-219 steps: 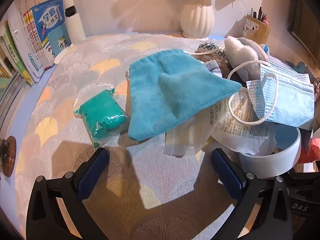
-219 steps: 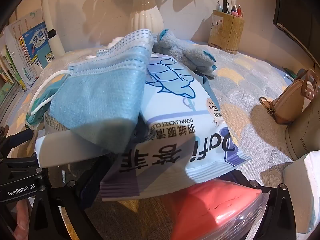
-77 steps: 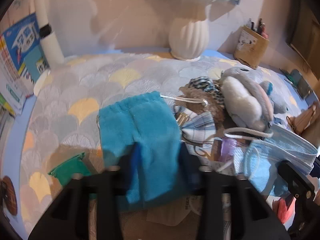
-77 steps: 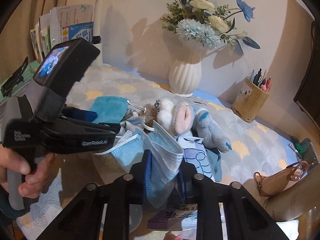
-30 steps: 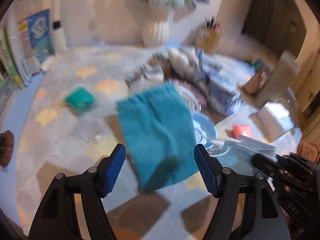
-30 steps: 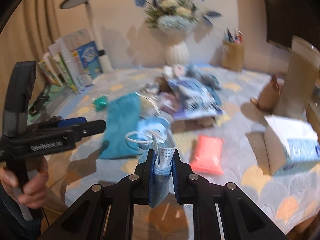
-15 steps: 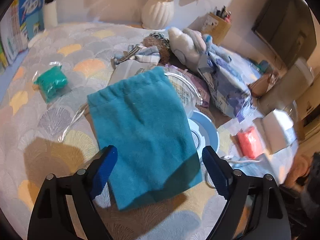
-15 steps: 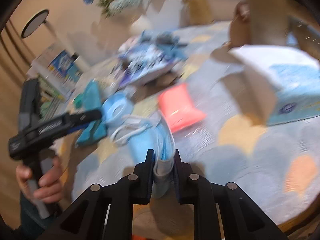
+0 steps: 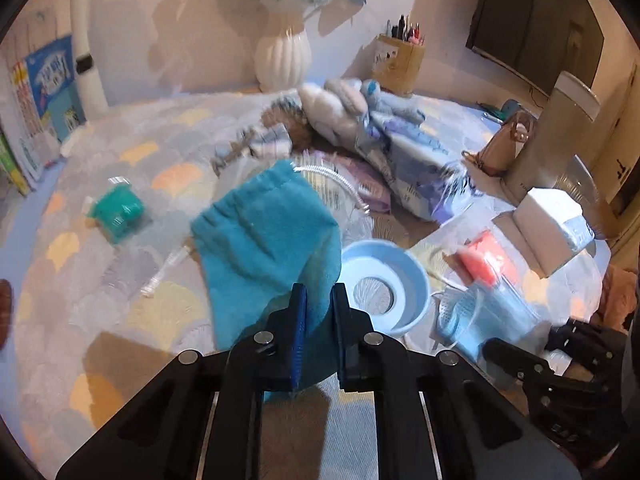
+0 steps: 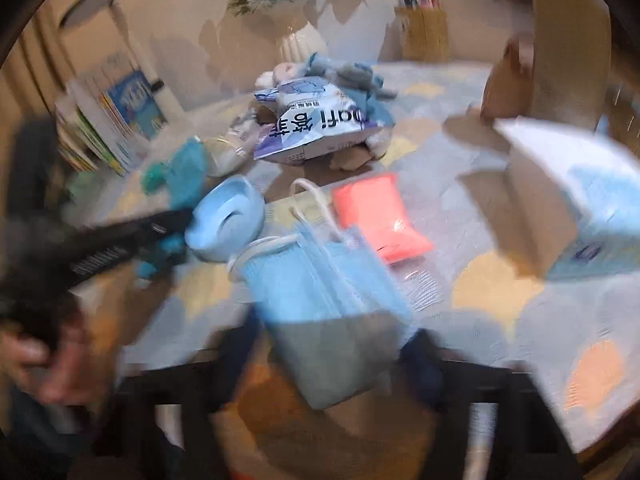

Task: Organize soft objects
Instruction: 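Carry the pouch with the left gripper while the right gripper carries the mask to the glass bowl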

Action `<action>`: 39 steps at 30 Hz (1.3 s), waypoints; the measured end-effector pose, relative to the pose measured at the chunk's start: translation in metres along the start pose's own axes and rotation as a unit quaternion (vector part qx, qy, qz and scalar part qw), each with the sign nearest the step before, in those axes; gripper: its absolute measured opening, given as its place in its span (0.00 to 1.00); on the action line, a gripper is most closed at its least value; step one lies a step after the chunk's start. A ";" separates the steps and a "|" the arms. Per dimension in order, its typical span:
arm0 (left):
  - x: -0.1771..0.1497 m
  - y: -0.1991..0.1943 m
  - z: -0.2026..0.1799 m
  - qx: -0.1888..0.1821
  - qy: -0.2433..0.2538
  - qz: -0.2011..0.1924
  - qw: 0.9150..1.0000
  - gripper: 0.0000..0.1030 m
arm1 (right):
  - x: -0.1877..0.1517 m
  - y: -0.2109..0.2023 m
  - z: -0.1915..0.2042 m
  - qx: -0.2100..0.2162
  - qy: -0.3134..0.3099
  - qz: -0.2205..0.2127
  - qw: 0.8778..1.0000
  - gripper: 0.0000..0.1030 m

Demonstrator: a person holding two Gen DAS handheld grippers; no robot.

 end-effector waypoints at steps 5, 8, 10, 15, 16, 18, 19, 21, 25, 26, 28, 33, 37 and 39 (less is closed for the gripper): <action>0.030 -0.035 -0.026 0.015 0.026 -0.043 0.999 0.09 | 0.013 -0.018 -0.001 0.021 0.016 -0.028 0.999 0.18; 0.046 -0.047 -0.052 0.012 0.051 -0.060 0.997 0.09 | 0.025 -0.039 -0.008 0.028 0.031 -0.057 0.997 0.18; 0.053 -0.052 -0.066 0.005 0.058 -0.063 0.996 0.09 | 0.035 -0.057 -0.016 0.026 0.043 -0.080 0.996 0.18; 0.065 -0.064 -0.121 -0.023 0.100 -0.086 0.991 0.09 | 0.050 -0.106 -0.045 -0.005 0.057 -0.130 0.990 0.18; 0.067 -0.066 -0.131 -0.030 0.107 -0.088 0.990 0.09 | 0.053 -0.112 -0.052 -0.012 0.060 -0.137 0.989 0.18; 0.070 -0.069 -0.155 -0.047 0.123 -0.092 0.987 0.09 | 0.056 -0.127 -0.068 -0.025 0.072 -0.152 0.985 0.18; 0.071 -0.070 -0.168 -0.057 0.132 -0.095 0.985 0.09 | 0.055 -0.133 -0.075 -0.032 0.078 -0.156 0.984 0.18; 0.072 -0.071 -0.187 -0.069 0.147 -0.097 0.982 0.09 | 0.055 -0.145 -0.090 -0.043 0.089 -0.166 0.981 0.18; 0.072 -0.070 -0.230 -0.091 0.175 -0.097 0.975 0.09 | 0.050 -0.170 -0.123 -0.077 0.107 -0.186 0.974 0.18; 0.072 -0.069 -0.244 -0.098 0.187 -0.097 0.973 0.09 | 0.048 -0.175 -0.133 -0.084 0.114 -0.191 0.971 0.18; 0.070 -0.068 -0.261 -0.105 0.199 -0.098 0.969 0.09 | 0.045 -0.185 -0.152 -0.094 0.128 -0.198 0.967 0.18; 0.069 -0.060 -0.304 -0.127 0.225 -0.095 0.961 0.09 | 0.041 -0.201 -0.198 -0.123 0.162 -0.211 0.956 0.18; 0.071 -0.050 -0.329 -0.140 0.235 -0.089 0.958 0.09 | 0.041 -0.207 -0.227 -0.138 0.184 -0.216 0.949 0.18; 0.073 -0.044 -0.341 -0.146 0.240 -0.087 0.956 0.09 | 0.044 -0.209 -0.242 -0.148 0.193 -0.215 0.946 0.18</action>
Point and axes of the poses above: each gripper's, at about its wrist camera, not at the fingertips, and y roughly the way its jaws point, z to its left, x to its top, the point moved 5 cm from there along y, roughly the way its jaws point, and after that the axes turned 10 degrees about -z, right-handed, at the moved point
